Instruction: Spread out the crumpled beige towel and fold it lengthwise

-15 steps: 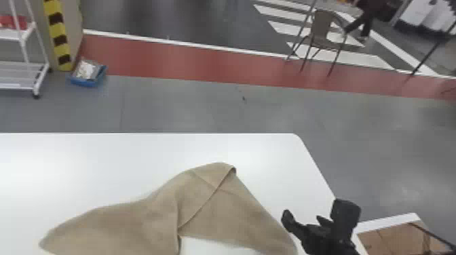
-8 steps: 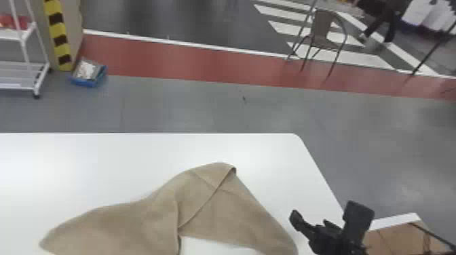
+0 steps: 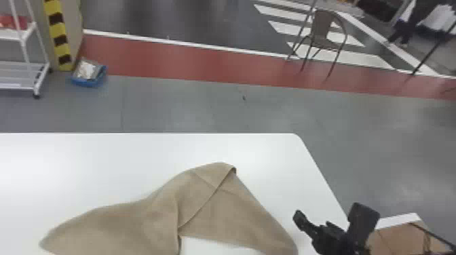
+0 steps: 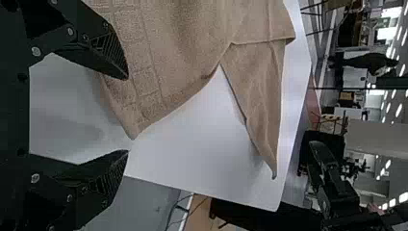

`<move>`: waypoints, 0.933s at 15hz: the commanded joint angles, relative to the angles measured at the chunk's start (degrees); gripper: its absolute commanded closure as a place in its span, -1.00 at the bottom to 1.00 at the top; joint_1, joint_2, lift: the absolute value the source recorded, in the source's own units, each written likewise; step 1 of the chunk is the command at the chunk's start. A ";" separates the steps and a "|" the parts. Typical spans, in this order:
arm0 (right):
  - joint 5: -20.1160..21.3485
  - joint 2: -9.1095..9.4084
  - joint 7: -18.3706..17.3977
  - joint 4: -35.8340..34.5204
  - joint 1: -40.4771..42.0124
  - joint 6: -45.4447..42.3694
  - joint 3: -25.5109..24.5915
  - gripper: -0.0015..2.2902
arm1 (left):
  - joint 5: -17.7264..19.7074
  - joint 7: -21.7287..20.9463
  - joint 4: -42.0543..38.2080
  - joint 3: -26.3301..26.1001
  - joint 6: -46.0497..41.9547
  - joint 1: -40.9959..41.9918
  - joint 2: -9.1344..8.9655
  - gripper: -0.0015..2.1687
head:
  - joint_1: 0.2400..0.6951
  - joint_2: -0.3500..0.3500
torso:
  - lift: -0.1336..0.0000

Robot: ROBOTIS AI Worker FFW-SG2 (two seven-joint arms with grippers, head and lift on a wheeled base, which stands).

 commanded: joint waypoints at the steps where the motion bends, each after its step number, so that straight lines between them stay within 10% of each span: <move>1: -0.03 0.05 0.06 0.89 -0.58 -0.06 -0.34 -0.92 | 0.01 0.04 0.73 -0.10 -0.18 -0.55 -0.09 -0.61 | 1.00 -1.00 | 1.00; 8: -0.29 0.05 0.50 2.56 -1.81 -0.06 -1.39 -0.92 | 0.01 0.04 2.84 -0.71 -0.18 -2.05 -0.35 -0.44 | 1.00 -1.00 | 1.00; 11: -0.29 0.05 0.77 2.99 -2.25 -0.23 -1.48 -0.92 | 0.45 0.04 1.88 -0.10 0.00 -1.96 -0.35 0.70 | 1.00 -1.00 | 1.00; 14: -0.20 0.05 0.94 3.43 -2.78 -0.23 -1.66 -0.92 | 1.59 -0.14 -2.17 4.03 -0.18 -0.03 -0.09 0.77 | 1.00 -1.00 | 1.00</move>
